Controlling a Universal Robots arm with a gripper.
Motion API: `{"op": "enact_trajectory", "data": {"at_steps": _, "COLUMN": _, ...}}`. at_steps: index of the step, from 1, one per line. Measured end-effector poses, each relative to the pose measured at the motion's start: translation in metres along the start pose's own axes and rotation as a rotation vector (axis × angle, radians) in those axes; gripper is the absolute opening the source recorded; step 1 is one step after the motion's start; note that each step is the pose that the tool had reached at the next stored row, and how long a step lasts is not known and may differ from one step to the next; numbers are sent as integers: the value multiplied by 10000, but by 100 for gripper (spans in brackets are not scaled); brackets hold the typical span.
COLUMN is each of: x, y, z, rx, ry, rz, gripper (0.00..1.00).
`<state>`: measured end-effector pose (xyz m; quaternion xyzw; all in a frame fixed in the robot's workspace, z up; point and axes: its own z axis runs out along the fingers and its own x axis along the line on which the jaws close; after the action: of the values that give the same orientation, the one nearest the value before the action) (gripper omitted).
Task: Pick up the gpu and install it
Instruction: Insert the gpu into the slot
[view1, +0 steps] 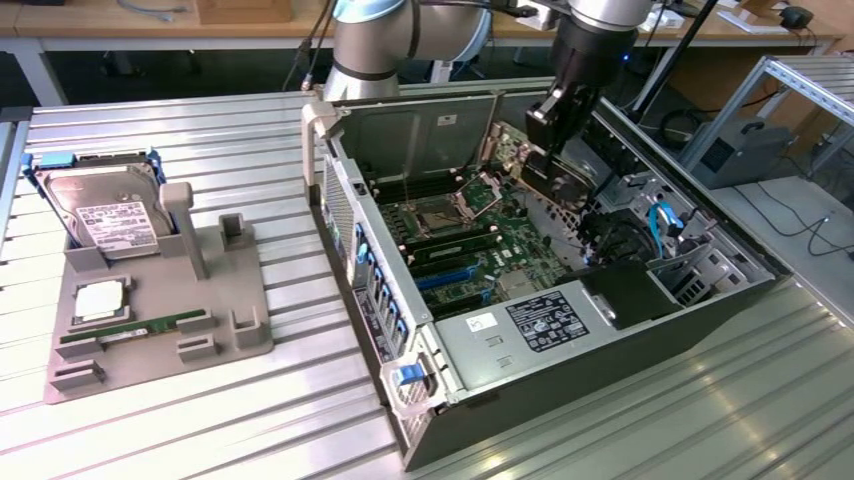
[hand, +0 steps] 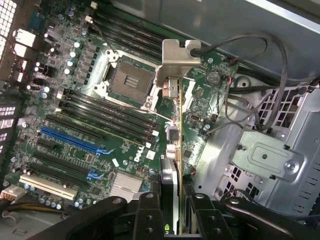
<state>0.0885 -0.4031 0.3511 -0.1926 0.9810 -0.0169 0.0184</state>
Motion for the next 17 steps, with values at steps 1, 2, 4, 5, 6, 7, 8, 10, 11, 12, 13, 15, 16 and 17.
{"op": "enact_trajectory", "data": {"at_steps": 1, "x": 0, "y": 0, "z": 0, "rx": -3, "ry": -3, "rz": -80, "gripper": 27}}
{"op": "enact_trajectory", "data": {"at_steps": 2, "x": 0, "y": 0, "z": 0, "rx": -4, "ry": -6, "rz": -147, "gripper": 27}}
{"op": "enact_trajectory", "data": {"at_steps": 4, "x": 0, "y": 0, "z": 0, "rx": -12, "ry": -16, "rz": -389, "gripper": 27}}
{"op": "enact_trajectory", "data": {"at_steps": 5, "x": 0, "y": 0, "z": 0, "rx": -13, "ry": -18, "rz": -452, "gripper": 27}}
{"op": "enact_trajectory", "data": {"at_steps": 6, "x": 0, "y": 0, "z": 0, "rx": -14, "ry": -20, "rz": -496, "gripper": 27}}
{"op": "enact_trajectory", "data": {"at_steps": 7, "x": 0, "y": 0, "z": 0, "rx": -17, "ry": -22, "rz": -557, "gripper": 27}}
{"op": "enact_trajectory", "data": {"at_steps": 8, "x": 0, "y": 0, "z": 0, "rx": -18, "ry": -25, "rz": -627, "gripper": 27}}
{"op": "enact_trajectory", "data": {"at_steps": 10, "x": 0, "y": 0, "z": 0, "rx": -22, "ry": -29, "rz": -728, "gripper": 27}}
{"op": "enact_trajectory", "data": {"at_steps": 11, "x": 0, "y": 0, "z": 0, "rx": -23, "ry": -32, "rz": -789, "gripper": 27}}
{"op": "enact_trajectory", "data": {"at_steps": 12, "x": 0, "y": 0, "z": 0, "rx": -26, "ry": -36, "rz": -882, "gripper": 27}}
{"op": "enact_trajectory", "data": {"at_steps": 13, "x": 0, "y": 0, "z": 0, "rx": -28, "ry": -38, "rz": -961, "gripper": 27}}
{"op": "enact_trajectory", "data": {"at_steps": 15, "x": 0, "y": 0, "z": 0, "rx": -32, "ry": -43, "rz": -1071, "gripper": 27}}
{"op": "enact_trajectory", "data": {"at_steps": 16, "x": 0, "y": 0, "z": 0, "rx": -34, "ry": -46, "rz": -1132, "gripper": 27}}
{"op": "enact_trajectory", "data": {"at_steps": 17, "x": 0, "y": 0, "z": 0, "rx": -35, "ry": -48, "rz": -1193, "gripper": 27}}
